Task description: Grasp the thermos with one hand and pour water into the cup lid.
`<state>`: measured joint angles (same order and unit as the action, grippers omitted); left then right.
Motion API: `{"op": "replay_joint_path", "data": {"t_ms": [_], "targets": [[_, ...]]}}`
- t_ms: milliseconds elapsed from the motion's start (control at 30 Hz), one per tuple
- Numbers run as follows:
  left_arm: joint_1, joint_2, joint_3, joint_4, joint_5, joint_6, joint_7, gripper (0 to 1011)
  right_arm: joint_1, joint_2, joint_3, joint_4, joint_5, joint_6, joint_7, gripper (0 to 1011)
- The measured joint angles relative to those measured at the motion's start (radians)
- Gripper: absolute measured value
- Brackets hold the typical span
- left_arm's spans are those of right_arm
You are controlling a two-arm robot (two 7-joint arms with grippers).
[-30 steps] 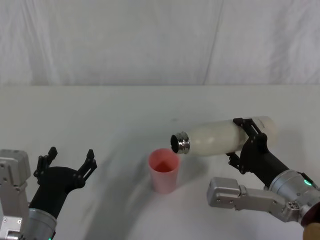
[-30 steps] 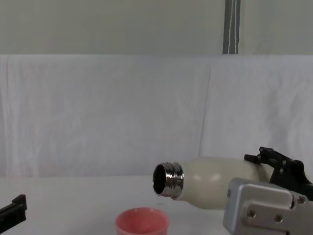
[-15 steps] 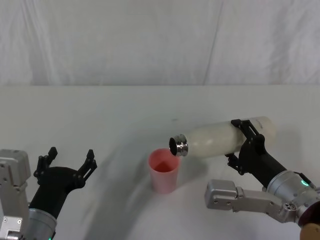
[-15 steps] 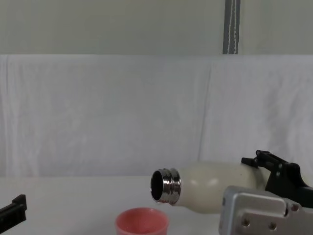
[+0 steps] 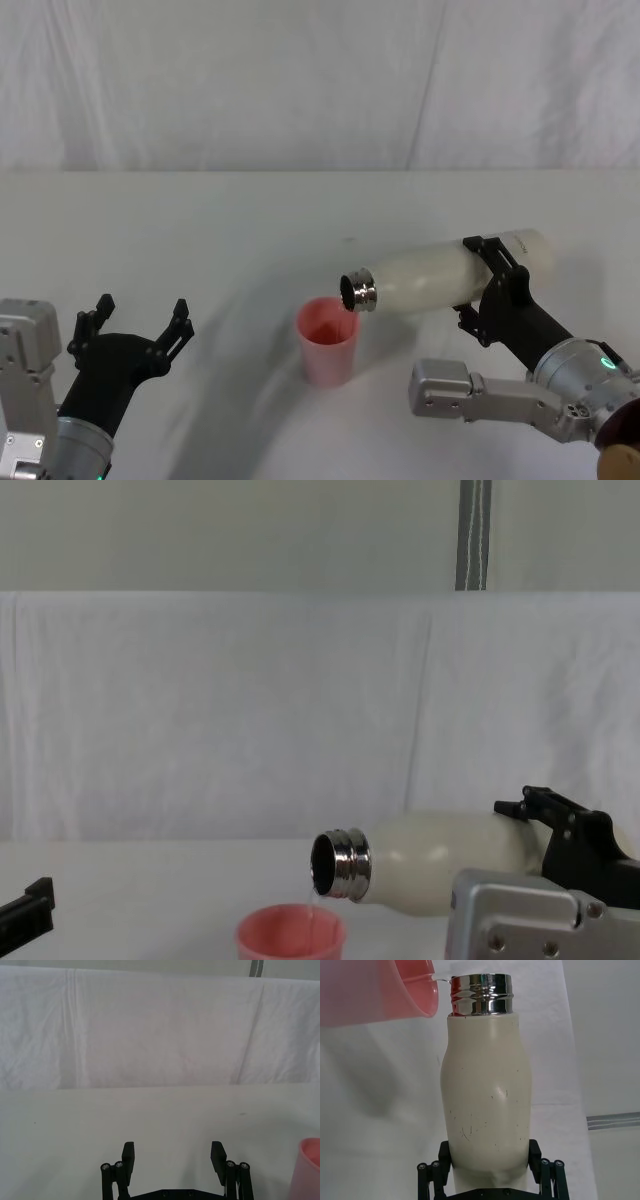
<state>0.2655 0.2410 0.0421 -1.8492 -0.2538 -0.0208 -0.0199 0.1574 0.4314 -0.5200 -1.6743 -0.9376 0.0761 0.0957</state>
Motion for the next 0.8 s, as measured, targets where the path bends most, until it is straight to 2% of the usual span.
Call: {"op": "replay_joint_path", "data": {"t_ms": [800], "targets": [[0.000, 0.000, 0.000, 0.000, 0.000, 0.000, 0.000, 1001, 0.013, -0.003, 0.001, 0.015, 0.000, -0.001, -0.009, 950]]}}
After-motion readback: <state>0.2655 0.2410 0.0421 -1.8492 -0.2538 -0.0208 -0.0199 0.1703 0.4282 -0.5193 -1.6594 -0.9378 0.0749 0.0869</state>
